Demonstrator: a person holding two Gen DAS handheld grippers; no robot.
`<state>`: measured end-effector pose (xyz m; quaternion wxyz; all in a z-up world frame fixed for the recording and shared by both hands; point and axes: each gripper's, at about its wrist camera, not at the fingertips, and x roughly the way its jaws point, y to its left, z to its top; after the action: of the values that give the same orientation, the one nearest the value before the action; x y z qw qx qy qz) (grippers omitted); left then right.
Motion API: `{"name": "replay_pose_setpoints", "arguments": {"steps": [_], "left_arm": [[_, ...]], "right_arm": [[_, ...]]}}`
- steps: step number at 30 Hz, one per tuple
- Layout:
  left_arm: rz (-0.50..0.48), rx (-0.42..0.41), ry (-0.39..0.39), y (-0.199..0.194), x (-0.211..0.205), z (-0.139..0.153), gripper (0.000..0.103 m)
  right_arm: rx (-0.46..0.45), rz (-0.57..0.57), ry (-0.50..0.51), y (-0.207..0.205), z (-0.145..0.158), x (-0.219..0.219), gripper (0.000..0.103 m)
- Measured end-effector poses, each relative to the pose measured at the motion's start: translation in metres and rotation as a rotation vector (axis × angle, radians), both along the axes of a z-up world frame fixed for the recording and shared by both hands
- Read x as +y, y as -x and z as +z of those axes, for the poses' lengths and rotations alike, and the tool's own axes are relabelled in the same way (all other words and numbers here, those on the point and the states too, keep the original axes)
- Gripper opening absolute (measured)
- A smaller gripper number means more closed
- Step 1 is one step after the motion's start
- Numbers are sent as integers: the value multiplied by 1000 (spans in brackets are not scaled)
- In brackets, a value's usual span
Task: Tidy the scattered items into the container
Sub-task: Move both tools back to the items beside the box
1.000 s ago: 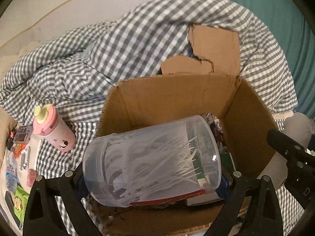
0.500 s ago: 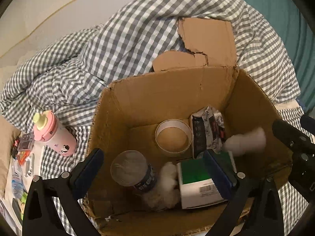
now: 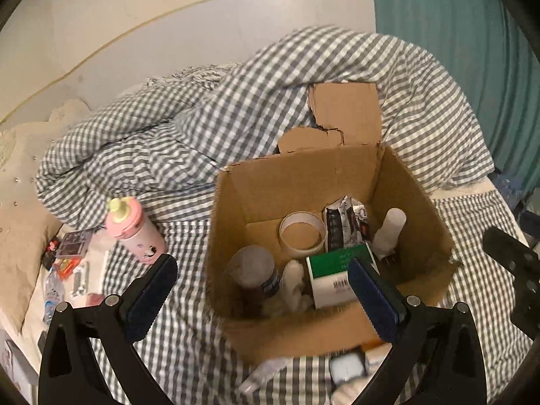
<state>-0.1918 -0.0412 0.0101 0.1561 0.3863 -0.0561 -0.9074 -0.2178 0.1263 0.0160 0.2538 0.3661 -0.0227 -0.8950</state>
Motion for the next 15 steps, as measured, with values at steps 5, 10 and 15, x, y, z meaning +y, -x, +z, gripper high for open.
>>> {"name": "replay_pose_setpoints", "arguments": {"steps": [5, 10, 15], "left_arm": [[-1, 11, -3, -39, 7, 9, 103], [-7, -31, -12, -71, 17, -17, 103], [-27, -106, -36, -92, 34, -64, 103]], "right_arm": [[16, 7, -21, -37, 4, 22, 79], [-20, 22, -45, -64, -22, 26, 79], [-95, 46, -46, -76, -60, 14, 79]]}}
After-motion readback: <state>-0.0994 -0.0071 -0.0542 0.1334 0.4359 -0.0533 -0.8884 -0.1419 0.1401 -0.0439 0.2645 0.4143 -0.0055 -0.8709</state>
